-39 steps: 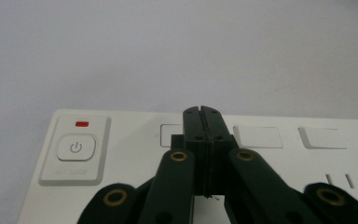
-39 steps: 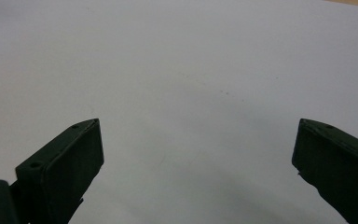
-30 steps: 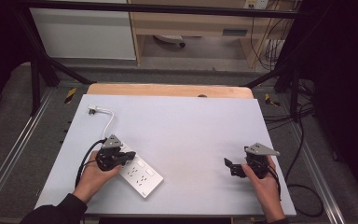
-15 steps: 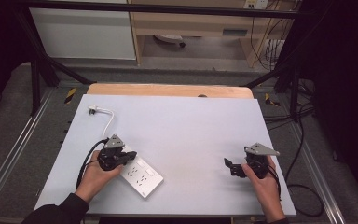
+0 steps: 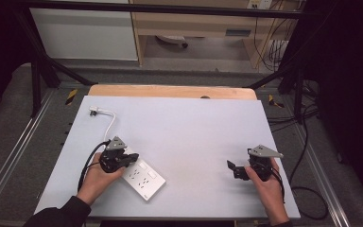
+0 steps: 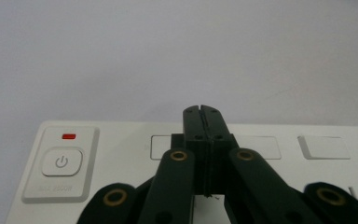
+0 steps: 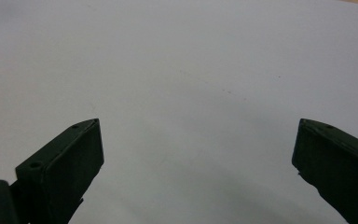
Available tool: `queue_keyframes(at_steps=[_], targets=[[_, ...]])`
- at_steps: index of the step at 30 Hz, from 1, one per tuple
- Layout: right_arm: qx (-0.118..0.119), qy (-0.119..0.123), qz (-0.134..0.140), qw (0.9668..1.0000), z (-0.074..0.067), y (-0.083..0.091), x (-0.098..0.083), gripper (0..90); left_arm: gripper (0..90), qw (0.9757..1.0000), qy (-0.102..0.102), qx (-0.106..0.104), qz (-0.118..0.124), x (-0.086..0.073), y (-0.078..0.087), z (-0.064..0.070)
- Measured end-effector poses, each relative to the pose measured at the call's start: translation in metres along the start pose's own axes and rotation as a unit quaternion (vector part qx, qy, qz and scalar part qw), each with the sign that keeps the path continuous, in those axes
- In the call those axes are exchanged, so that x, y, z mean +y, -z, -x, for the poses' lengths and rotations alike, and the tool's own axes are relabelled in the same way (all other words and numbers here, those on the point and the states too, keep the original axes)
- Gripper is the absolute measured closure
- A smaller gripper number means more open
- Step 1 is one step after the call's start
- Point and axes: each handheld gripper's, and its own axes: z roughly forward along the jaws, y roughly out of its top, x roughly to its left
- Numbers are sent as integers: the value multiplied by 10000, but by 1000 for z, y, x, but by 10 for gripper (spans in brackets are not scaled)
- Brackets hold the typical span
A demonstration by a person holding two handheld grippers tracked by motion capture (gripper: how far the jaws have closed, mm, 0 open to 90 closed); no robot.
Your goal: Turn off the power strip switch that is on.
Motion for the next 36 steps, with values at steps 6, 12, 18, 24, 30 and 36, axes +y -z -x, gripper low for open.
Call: queue_keyframes(at_steps=[6,12,18,24,30,36], targets=[[7,7,8,10000,0,0,0,24,900,10000,-14,16,-9,0,0,1],[10,18,-1,10000,0,0,0,25,900,10000,-28,55,-27,0,0,2],[4,22,-5,10000,0,0,0,25,900,9998,-172,43,-94,1,-2,6],[1,14,8,10000,0,0,0,25,900,9998,-184,47,-27,0,-5,8],[4,10,11,10000,0,0,0,25,900,9999,-165,26,12,0,-5,8],[5,13,16,10000,0,0,0,24,900,9999,-166,-6,27,0,-5,6]])
